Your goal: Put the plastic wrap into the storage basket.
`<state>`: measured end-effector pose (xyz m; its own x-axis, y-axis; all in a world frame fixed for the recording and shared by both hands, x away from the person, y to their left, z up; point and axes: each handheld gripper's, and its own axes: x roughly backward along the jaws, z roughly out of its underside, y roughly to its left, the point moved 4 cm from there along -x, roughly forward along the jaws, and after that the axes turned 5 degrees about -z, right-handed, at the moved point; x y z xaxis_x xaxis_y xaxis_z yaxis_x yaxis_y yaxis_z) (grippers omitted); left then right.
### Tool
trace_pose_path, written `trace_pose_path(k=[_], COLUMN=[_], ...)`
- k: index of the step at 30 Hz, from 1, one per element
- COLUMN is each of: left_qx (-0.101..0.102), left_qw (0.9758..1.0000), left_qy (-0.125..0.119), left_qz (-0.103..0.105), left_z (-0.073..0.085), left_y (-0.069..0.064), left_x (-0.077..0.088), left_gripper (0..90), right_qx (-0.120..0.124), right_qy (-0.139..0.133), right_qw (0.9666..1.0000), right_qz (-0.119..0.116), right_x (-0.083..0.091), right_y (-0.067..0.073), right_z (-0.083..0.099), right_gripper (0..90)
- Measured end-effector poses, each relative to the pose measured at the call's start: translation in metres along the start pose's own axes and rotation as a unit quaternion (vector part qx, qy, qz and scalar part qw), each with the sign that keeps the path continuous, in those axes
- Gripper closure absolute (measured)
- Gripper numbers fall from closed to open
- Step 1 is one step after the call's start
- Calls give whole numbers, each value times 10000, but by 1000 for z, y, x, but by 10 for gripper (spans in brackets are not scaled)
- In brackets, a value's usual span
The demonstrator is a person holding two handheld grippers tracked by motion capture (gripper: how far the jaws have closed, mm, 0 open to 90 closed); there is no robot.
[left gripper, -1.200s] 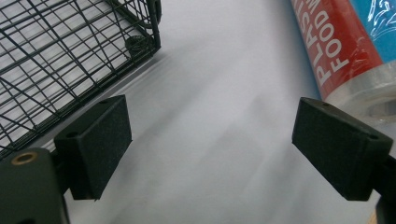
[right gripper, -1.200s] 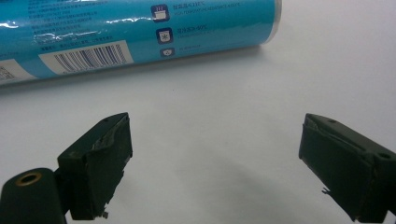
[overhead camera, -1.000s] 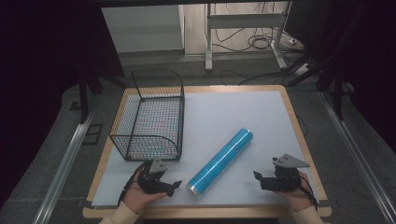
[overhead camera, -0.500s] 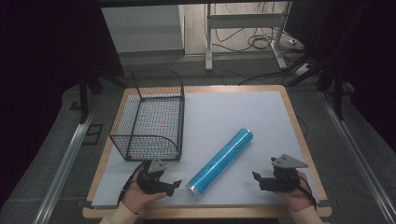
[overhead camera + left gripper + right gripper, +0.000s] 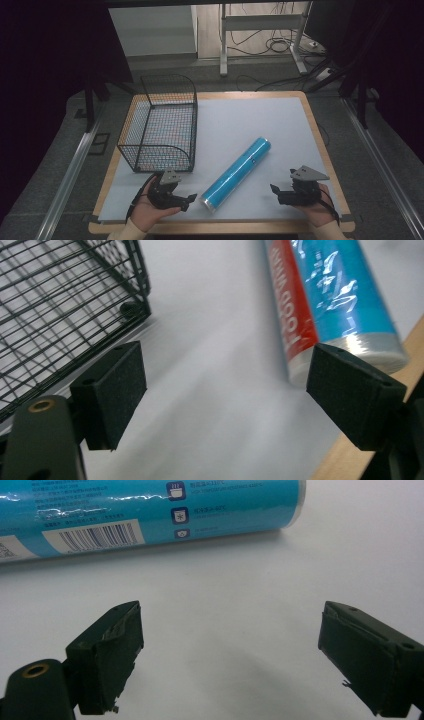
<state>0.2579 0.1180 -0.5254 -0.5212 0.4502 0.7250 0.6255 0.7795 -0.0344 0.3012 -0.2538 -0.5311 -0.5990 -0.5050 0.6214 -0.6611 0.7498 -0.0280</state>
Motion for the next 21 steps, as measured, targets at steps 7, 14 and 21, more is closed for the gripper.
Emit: trace_pose_path(k=[7,14,21], left_qx=[4,-99,-177], left_qw=[10000,9999,9997], left_qy=[-5,4,51], left_qz=[1,22,155], left_z=[-12,-23,-34], left_y=[-6,-13,-20], left_x=[5,5,2], left_gripper=[163,161,161], right_qx=[-27,-40,0], right_qy=[-21,5,24], right_qw=[10000,10000,10000], right_qz=[38,63,95], right_x=[1,1,1], right_y=[-1,-1,-1], right_z=[-1,0,0], right_gripper=[110,110,113])
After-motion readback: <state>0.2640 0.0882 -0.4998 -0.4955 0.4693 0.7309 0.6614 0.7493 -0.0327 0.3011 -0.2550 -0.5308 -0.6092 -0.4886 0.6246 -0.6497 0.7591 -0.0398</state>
